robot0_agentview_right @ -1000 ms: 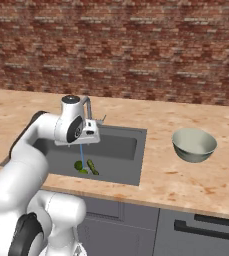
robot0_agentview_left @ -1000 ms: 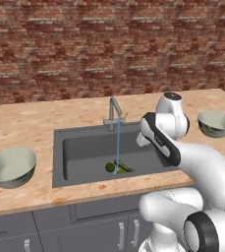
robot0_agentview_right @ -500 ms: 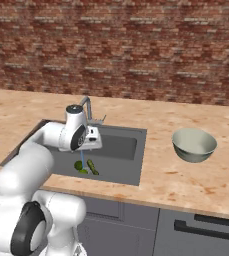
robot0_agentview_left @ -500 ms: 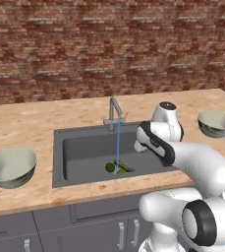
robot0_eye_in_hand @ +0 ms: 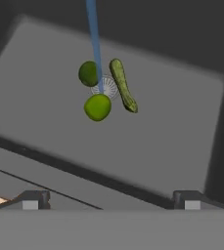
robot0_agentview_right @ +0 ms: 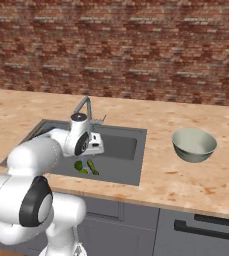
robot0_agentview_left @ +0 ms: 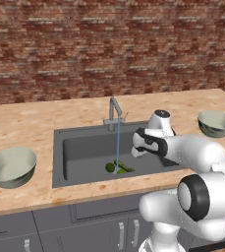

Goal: Pick the limes from the sink and place them in one bowl. Place the squash in the other bowl. Then turn off the sink faucet.

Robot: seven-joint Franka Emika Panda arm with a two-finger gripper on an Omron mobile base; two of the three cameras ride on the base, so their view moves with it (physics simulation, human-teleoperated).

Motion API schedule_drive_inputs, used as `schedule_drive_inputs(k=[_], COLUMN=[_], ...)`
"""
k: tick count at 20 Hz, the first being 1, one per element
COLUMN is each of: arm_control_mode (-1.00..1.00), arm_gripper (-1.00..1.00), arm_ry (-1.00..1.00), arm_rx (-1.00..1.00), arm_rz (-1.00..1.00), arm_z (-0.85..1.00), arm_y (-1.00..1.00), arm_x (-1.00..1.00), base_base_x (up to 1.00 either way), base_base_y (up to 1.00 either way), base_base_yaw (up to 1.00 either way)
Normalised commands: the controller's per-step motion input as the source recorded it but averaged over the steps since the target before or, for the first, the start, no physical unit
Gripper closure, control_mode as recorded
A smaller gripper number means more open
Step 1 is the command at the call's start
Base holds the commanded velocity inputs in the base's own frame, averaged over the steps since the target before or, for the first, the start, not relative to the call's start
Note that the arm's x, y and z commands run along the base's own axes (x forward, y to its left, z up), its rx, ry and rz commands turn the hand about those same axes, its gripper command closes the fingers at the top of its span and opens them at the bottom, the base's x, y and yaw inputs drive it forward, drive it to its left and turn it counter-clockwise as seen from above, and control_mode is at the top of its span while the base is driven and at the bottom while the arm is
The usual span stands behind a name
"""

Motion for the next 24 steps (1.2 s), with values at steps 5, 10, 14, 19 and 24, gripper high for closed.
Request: schedule_drive_inputs(k=[5,10,14,19,24], arm_control_mode=[-1.00,-1.00,-1.00,-1.00,-1.00], arm_gripper=[-1.00,-1.00,-1.00,-1.00,-1.00], arm_ry=[0.09,0.09,0.13,0.04,0.00], arm_rx=[0.00,0.00,0.00,0.00,0.00], arm_rz=[0.04,0.04,0.03,0.00,0.00], arm_z=[-0.40,-0.38,-0.38,-0.30,-0.21], arm_y=[0.00,0.00,0.00,0.00,0.00], arm_x=[0.29,0.28,0.28,0.15,0.00], base_base_x=[0.00,0.00,0.00,0.00,0.00], base_base_y=[0.00,0.00,0.00,0.00,0.00], base_base_yaw=[0.00,0.00,0.00,0.00,0.00])
